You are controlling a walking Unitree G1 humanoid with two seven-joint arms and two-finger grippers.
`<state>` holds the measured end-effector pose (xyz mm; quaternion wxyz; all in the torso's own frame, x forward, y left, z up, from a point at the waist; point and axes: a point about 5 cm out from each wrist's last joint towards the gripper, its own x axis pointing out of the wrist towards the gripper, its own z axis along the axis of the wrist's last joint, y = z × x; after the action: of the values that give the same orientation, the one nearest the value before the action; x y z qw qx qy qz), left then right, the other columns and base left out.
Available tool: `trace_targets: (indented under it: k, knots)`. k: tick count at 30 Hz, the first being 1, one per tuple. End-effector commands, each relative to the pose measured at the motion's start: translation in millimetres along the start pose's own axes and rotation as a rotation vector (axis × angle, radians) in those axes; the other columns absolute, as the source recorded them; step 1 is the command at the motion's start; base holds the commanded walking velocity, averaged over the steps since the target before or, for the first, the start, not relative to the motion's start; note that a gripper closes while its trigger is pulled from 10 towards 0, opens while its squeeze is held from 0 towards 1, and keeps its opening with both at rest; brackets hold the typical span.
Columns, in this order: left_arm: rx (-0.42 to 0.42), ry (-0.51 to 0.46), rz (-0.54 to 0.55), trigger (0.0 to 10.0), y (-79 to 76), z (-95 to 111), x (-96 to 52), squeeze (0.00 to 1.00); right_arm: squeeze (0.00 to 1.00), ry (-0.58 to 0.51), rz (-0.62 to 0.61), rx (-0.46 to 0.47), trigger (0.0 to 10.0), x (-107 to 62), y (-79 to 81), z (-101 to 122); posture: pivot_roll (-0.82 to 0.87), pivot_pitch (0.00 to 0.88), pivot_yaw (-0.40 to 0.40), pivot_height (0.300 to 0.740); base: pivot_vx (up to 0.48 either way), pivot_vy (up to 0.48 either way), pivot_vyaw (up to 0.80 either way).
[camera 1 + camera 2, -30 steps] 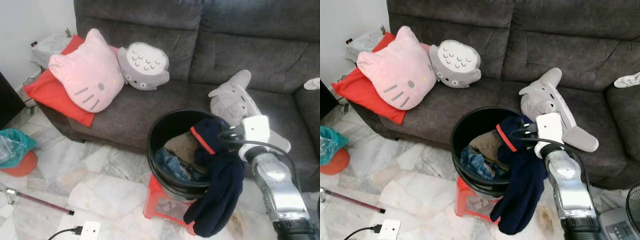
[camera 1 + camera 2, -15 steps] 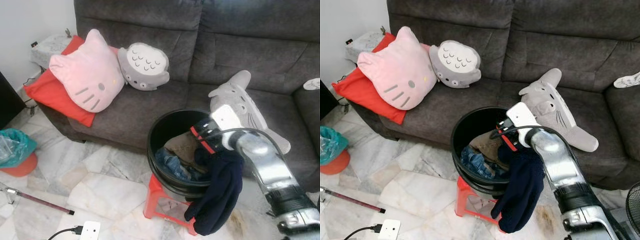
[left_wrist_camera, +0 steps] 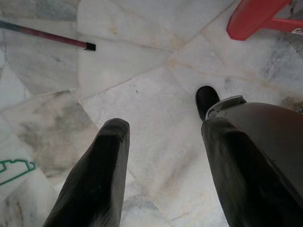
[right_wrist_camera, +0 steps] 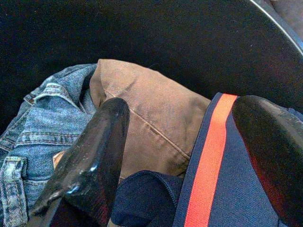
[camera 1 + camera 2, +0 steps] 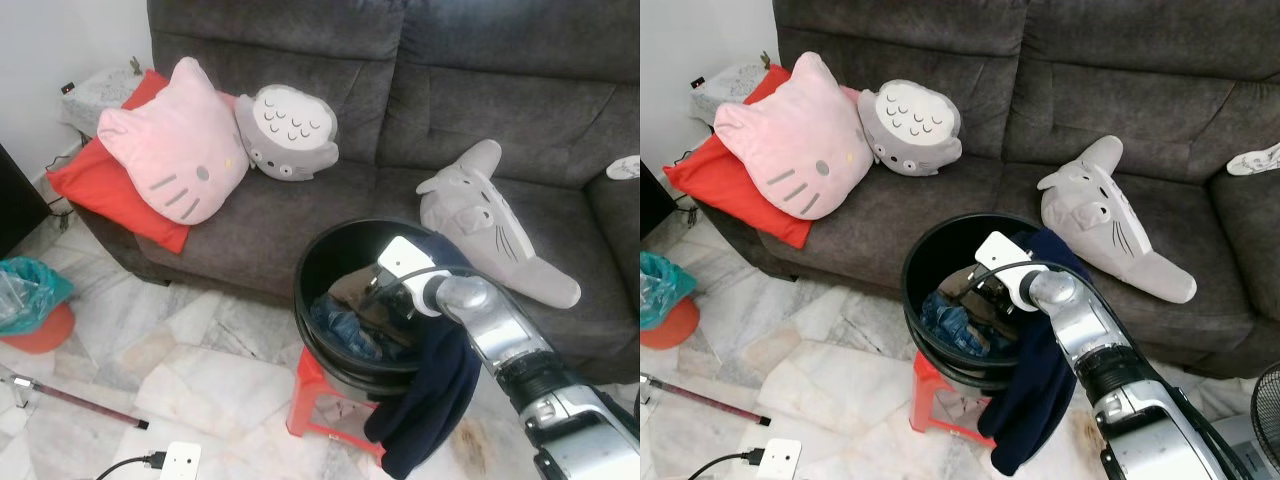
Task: Hang hanger
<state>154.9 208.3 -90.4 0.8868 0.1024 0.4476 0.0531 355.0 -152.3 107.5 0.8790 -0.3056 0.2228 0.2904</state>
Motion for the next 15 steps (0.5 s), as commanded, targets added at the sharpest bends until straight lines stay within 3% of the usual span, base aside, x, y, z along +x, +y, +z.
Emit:
trace_targets:
  k: [1,10,15]
  knots:
    - [-0.011,0.030,-0.005,10.0,-0.7,-7,-1.7,0.00,0.00,0.006,0.014,-0.014,10.0,1.6,0.6,2,-0.09,0.089,0.011,0.740,0.000,0.000,0.00]
    - [-0.013,0.030,-0.004,10.0,-0.6,-8,-1.7,0.00,0.00,0.097,-0.030,-0.094,10.0,2.6,-5.8,-7,-0.09,0.085,0.011,0.740,0.000,0.000,0.00]
    - [-0.013,0.031,-0.003,10.0,-0.6,-8,-1.9,0.00,0.00,0.091,-0.082,-0.081,10.0,0.7,-12.6,-4,-0.09,0.081,0.012,0.740,0.000,0.000,0.00]
